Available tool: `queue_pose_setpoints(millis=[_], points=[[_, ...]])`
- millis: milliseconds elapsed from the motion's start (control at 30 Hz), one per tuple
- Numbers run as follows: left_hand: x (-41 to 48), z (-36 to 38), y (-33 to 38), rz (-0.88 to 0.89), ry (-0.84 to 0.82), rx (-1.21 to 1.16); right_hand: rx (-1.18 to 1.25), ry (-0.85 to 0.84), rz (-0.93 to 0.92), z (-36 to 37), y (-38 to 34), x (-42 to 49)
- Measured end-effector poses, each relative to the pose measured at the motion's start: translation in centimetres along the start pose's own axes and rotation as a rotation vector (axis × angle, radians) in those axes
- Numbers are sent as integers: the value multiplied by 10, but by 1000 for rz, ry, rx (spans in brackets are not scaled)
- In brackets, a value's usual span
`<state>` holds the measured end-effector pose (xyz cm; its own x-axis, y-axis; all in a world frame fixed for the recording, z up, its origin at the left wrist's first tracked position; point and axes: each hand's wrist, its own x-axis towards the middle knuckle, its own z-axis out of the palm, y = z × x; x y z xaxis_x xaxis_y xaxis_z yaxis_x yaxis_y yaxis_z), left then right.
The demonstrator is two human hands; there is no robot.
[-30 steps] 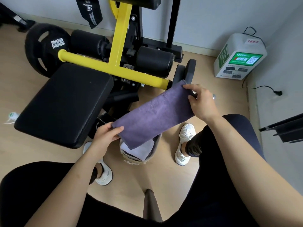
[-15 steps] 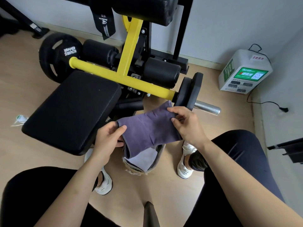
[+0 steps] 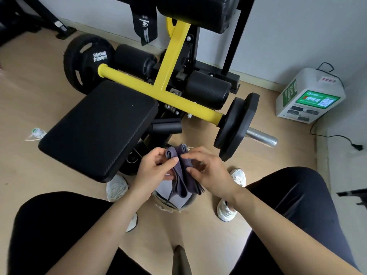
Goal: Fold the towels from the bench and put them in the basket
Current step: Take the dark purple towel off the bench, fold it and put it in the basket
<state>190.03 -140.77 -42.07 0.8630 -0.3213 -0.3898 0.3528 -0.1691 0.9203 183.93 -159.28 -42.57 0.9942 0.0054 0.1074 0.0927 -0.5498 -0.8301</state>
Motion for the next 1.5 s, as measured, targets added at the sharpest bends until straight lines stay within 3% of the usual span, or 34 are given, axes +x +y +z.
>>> queue_pose_setpoints(millis=[167,400,567,700,767,867,967,1133,1300,1400,1500], points=[[1,2,0,3,-7,-13,-28,16,-30,5,-3,-1],[-4,-1,5,49,-155,10,145,97,240,8,-10,0],[-7,0,7,84,-237,94,97,152,220,7,-4,1],[1,-11,2,254,14,234,171,104,181,-5,-3,3],[5,-20,0,361,62,378,182,51,146,-14,-1,4],[13,-32,-5,404,-17,560,202,-33,104,-26,-1,3],[16,-34,-10,318,-134,638,253,-58,76,-38,-5,2],[19,-31,-11,153,-182,443,288,-18,126,-50,1,3],[18,-28,-6,58,-62,73,125,-98,6,-49,-6,1],[18,-22,-4,64,39,16,31,-197,-35,-38,-10,-1],[18,-19,-4,118,84,104,-45,-267,-21,-27,-13,-3]])
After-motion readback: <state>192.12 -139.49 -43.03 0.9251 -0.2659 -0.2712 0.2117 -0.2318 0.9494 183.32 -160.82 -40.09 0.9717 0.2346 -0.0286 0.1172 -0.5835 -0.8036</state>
